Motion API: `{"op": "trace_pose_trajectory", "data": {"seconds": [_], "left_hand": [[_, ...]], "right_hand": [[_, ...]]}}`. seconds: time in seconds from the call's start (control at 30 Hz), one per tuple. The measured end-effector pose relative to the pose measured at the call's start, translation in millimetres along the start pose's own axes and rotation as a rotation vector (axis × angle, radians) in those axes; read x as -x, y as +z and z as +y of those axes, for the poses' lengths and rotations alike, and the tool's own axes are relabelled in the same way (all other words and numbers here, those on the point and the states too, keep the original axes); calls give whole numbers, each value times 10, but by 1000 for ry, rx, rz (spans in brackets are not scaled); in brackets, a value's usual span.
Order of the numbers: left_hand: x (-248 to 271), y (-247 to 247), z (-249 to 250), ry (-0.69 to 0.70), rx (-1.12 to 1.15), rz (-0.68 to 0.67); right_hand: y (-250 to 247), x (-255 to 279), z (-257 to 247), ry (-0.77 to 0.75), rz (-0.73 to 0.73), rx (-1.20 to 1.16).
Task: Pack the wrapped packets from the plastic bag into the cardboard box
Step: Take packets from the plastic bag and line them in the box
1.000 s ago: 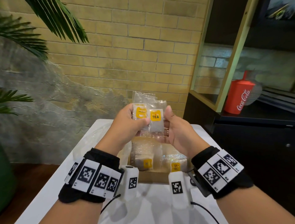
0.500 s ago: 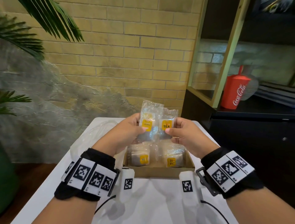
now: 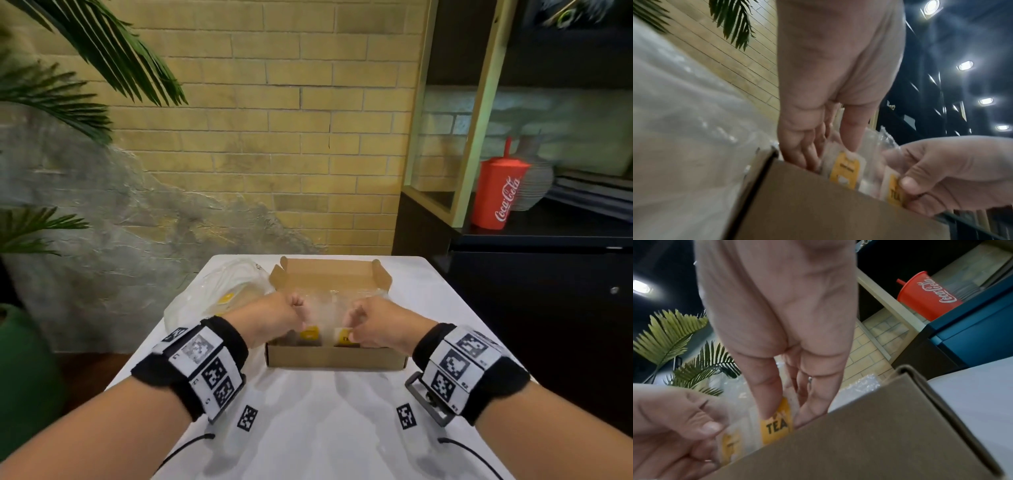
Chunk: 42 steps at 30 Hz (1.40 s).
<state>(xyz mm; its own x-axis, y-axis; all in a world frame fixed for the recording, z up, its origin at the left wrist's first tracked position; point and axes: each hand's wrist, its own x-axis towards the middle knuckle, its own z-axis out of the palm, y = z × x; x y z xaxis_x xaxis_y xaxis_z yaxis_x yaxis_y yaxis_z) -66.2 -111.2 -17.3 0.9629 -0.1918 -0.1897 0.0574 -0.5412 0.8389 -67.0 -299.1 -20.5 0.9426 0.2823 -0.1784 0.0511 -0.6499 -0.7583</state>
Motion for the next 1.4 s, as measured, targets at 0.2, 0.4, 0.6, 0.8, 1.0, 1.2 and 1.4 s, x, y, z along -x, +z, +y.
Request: {"op": "trace_pose_trajectory", "data": {"seconds": [0.2, 0.4, 0.6, 0.8, 1.0, 1.2, 1.4], "left_hand": [[73, 51, 91, -2, -356, 57], [-13, -64, 240, 89, -265, 191], [-64, -125, 278, 159, -364, 194], [-30, -23, 174, 160, -744, 30], [-77, 24, 113, 206, -863, 41], [-78, -102, 110, 216, -868, 101], [-65, -39, 18, 268, -844, 57]], "right_hand": [[-1, 10, -30, 10, 114, 122], [-269, 30, -71, -114, 335, -39], [-439, 60, -1, -162, 391, 213], [-246, 47, 99, -123, 75, 598], [-170, 27, 73, -132, 66, 714], [-387, 8, 64, -113, 244, 590], [-449, 15, 116, -116, 311, 527]]}}
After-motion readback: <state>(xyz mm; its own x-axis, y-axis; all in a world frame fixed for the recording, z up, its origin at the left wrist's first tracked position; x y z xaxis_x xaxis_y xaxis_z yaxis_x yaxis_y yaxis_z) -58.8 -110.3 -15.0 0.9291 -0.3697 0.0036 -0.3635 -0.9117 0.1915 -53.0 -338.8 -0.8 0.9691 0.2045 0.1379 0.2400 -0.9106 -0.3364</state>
